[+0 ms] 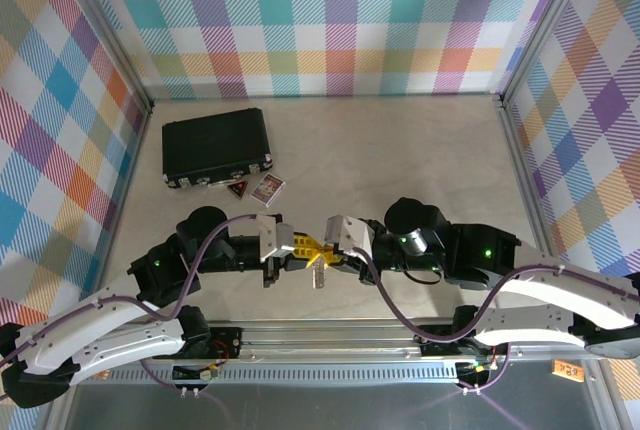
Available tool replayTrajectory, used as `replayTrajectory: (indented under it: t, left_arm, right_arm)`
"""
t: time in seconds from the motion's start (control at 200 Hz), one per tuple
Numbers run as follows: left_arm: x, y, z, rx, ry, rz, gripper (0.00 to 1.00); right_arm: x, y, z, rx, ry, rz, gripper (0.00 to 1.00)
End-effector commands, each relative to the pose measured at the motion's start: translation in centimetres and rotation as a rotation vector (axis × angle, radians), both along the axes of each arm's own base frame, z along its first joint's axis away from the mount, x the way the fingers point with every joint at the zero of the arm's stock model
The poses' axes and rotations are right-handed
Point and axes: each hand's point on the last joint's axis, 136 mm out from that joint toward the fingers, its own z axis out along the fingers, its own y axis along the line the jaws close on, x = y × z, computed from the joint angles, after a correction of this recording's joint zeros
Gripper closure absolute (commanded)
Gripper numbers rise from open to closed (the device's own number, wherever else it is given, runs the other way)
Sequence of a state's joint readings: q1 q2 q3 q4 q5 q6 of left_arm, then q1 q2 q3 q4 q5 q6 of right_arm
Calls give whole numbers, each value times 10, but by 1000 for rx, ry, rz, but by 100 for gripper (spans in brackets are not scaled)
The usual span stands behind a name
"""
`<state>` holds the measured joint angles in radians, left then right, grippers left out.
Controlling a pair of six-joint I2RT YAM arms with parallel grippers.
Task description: Put the keys on the keyring
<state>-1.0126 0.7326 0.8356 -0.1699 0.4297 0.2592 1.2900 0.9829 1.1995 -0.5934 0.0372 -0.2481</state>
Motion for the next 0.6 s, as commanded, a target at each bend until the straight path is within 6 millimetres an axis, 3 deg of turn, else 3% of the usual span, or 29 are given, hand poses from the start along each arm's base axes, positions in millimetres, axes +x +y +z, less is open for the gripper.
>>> replayTrajectory:
  t: [0.0,0.14,0.415,0.595]
  left_arm:
    - [-17,3,58,-187,-61,-83,100]
    - [-22,4,63,-208,-60,-102,100]
    - [-31,3,68,-266,-42,-160,100]
    - [-8,-2,50,-165,-39,-47,97]
  right_arm:
    - [-23,15,26,143,30,118,86]
    - [-29,7,42,217,18,143,84]
    - [-32,2,47,245,5,153,100]
    - [-23,-1,38,167,-18,109,100]
